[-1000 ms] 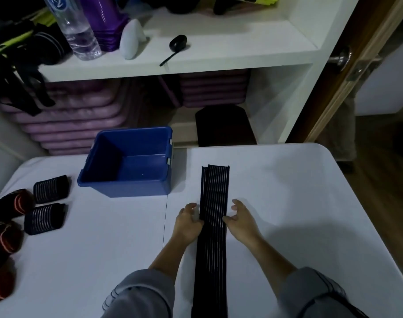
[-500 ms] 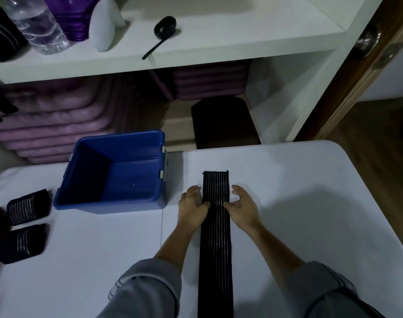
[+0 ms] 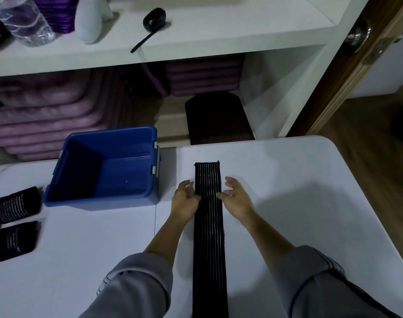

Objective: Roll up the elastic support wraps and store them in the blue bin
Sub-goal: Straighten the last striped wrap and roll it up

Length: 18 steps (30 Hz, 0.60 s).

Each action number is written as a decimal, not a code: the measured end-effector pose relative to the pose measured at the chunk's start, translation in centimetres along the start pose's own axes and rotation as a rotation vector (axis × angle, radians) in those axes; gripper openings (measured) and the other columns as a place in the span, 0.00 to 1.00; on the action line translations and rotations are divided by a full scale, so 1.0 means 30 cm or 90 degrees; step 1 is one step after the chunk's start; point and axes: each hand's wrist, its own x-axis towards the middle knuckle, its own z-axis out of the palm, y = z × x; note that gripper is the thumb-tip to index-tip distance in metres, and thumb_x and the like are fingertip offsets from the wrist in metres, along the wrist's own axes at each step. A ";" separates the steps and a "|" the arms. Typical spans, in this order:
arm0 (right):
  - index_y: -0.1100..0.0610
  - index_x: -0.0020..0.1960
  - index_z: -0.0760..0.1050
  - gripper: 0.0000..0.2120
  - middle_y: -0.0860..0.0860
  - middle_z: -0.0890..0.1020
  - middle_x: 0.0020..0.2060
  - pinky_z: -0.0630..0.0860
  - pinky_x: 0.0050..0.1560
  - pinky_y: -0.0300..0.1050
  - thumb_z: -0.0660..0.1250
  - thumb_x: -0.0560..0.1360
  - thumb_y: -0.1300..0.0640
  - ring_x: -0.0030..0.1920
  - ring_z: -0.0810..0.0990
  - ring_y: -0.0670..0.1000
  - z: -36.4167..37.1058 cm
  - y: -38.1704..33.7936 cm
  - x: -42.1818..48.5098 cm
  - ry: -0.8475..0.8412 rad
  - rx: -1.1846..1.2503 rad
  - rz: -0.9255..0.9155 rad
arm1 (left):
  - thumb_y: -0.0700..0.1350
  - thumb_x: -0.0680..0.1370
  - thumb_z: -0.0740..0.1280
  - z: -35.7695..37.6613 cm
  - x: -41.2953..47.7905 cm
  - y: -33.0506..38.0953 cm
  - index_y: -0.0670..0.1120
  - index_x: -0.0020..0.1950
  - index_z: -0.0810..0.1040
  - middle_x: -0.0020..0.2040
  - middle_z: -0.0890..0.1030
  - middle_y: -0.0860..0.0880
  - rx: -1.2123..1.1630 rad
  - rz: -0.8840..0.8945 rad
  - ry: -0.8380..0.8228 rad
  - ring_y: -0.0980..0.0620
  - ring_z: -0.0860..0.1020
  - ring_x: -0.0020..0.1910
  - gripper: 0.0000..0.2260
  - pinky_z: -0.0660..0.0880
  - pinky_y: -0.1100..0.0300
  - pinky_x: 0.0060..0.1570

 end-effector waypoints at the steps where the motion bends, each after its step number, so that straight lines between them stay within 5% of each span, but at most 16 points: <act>1: 0.55 0.71 0.63 0.26 0.54 0.72 0.65 0.69 0.35 0.22 0.65 0.75 0.63 0.53 0.74 0.48 0.001 0.018 -0.026 0.011 -0.019 -0.006 | 0.36 0.76 0.63 -0.004 -0.022 -0.029 0.46 0.69 0.66 0.64 0.75 0.47 0.028 -0.002 0.020 0.48 0.75 0.57 0.22 0.71 0.62 0.53; 5: 0.58 0.70 0.65 0.25 0.56 0.73 0.61 0.67 0.33 0.19 0.65 0.74 0.64 0.49 0.75 0.50 0.005 0.104 -0.152 0.008 -0.089 -0.016 | 0.37 0.77 0.61 -0.012 -0.152 -0.129 0.45 0.67 0.67 0.54 0.80 0.41 0.115 0.012 0.048 0.45 0.78 0.50 0.18 0.73 0.60 0.49; 10: 0.59 0.69 0.65 0.22 0.54 0.73 0.58 0.66 0.34 0.19 0.63 0.75 0.62 0.47 0.74 0.48 0.023 0.175 -0.316 -0.026 -0.143 -0.049 | 0.34 0.75 0.61 0.013 -0.301 -0.200 0.45 0.68 0.66 0.49 0.79 0.47 0.121 0.028 0.023 0.51 0.75 0.45 0.21 0.71 0.62 0.46; 14: 0.59 0.68 0.66 0.21 0.51 0.74 0.60 0.68 0.34 0.20 0.62 0.75 0.66 0.39 0.74 0.37 0.022 0.205 -0.389 -0.068 -0.142 -0.075 | 0.35 0.75 0.63 0.013 -0.364 -0.222 0.47 0.68 0.66 0.50 0.77 0.52 0.111 0.059 -0.026 0.54 0.75 0.45 0.22 0.69 0.65 0.45; 18: 0.55 0.69 0.65 0.23 0.51 0.71 0.63 0.69 0.37 0.26 0.63 0.76 0.62 0.49 0.75 0.46 0.001 0.237 -0.433 -0.063 -0.150 -0.055 | 0.35 0.75 0.61 -0.029 -0.408 -0.273 0.45 0.64 0.71 0.49 0.79 0.47 0.104 0.043 0.008 0.50 0.77 0.45 0.18 0.73 0.60 0.49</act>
